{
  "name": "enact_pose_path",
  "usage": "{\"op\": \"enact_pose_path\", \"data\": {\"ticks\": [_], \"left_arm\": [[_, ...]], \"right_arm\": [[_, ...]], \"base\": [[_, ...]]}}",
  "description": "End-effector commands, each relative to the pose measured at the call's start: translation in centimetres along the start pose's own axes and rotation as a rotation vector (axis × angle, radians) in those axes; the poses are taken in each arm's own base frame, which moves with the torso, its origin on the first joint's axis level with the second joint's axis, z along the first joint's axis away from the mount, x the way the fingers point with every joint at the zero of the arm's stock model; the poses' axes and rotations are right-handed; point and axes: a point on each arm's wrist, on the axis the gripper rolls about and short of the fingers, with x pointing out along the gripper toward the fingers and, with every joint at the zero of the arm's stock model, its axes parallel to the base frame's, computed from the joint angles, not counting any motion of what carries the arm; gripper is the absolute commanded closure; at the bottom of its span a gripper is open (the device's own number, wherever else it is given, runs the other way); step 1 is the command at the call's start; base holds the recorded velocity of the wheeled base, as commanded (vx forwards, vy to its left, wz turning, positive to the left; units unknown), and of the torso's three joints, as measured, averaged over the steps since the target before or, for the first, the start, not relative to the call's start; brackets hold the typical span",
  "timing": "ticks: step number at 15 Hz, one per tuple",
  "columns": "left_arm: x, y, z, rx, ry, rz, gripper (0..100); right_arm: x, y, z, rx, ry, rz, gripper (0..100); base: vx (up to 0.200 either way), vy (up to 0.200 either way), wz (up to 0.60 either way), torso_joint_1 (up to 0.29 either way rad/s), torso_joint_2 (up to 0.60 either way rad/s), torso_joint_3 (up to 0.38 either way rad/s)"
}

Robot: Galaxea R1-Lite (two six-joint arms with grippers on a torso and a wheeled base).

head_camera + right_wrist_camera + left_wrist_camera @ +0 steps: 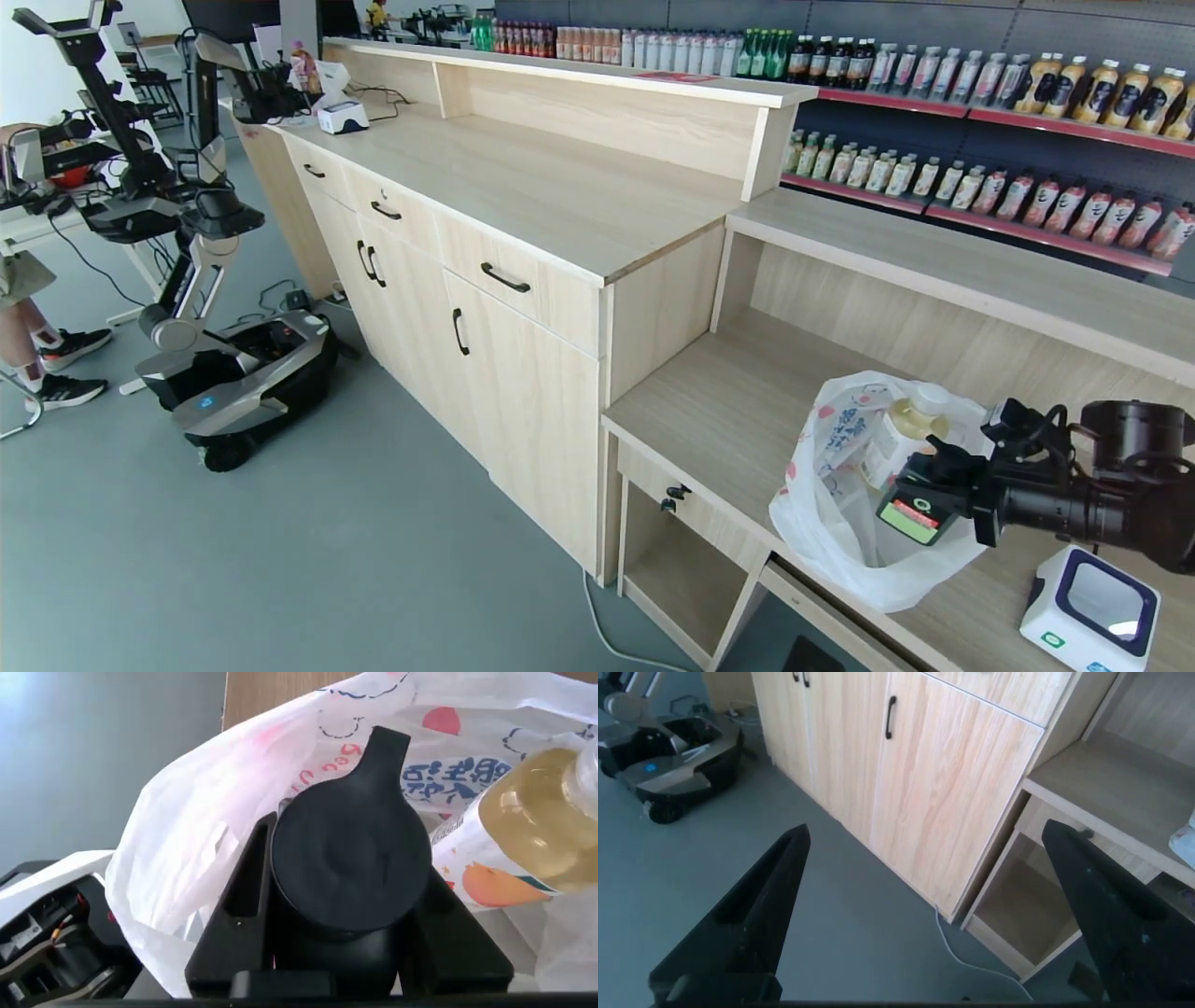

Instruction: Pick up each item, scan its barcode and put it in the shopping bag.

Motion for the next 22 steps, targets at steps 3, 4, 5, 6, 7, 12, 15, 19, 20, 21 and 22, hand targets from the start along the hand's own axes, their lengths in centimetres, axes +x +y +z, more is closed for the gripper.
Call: {"op": "enact_pose_path", "data": {"ticks": [3,4,5,6,7,12,15,19,20,21,22], "left_arm": [[0.0,0.0,0.0,0.000,-0.001,-0.001,0],[0.0,0.0,0.0,0.000,-0.001,0.001,0],[0.0,0.0,0.0,0.000,-0.001,-0.001,0],[0.0,0.0,0.0,0.000,-0.001,-0.001,0],[0.0,0.0,0.0,0.000,-0.001,-0.001,0],[0.0,0.0,0.0,0.000,-0.001,0.001,0],[0.0,0.0,0.0,0.000,-0.001,0.001,0],[0.0,0.0,0.0,0.000,-0.001,-0.001,0],[0.0,0.0,0.0,0.000,-0.001,-0.001,0],[0.0,0.0,0.0,0.000,-0.001,-0.001,0],[0.0,0.0,0.0,0.000,-0.001,0.001,0]], "right_arm": [[2.2,-0.3,-2.3,0.020,0.008,0.034,100],[2.3,-0.2,-2.6,0.028,0.012,0.040,100],[2.5,-0.2,-2.9,0.034,0.017,0.044,100],[2.7,-0.2,-3.2,0.037,0.019,0.046,100],[2.9,-0.4,-3.3,0.037,0.019,0.046,100],[3.7,-1.0,-3.7,0.029,0.016,0.046,100],[3.6,-0.8,-4.0,0.039,0.024,0.050,100],[3.6,-0.8,-4.3,0.046,0.032,0.047,100],[3.7,-0.7,-4.6,0.052,0.036,0.050,100],[3.7,-0.8,-4.6,0.053,0.037,0.049,100],[3.7,-0.7,-4.7,0.056,0.039,0.051,100]], "base": [[0.000,0.000,0.00,0.000,0.00,0.000],[0.000,0.000,0.00,0.000,0.00,0.000],[0.000,0.000,0.00,0.000,0.00,0.000],[0.000,0.000,0.00,0.000,0.00,0.000],[0.000,0.000,0.00,0.000,0.00,0.000],[0.000,0.000,0.00,0.000,0.00,0.000],[0.000,0.000,0.00,0.000,0.00,0.000],[0.000,0.000,0.00,0.000,0.00,0.000],[0.000,0.000,0.00,0.000,0.00,0.000],[0.000,0.000,0.00,0.000,0.00,0.000],[0.000,0.000,0.00,0.000,0.00,0.000]]}}
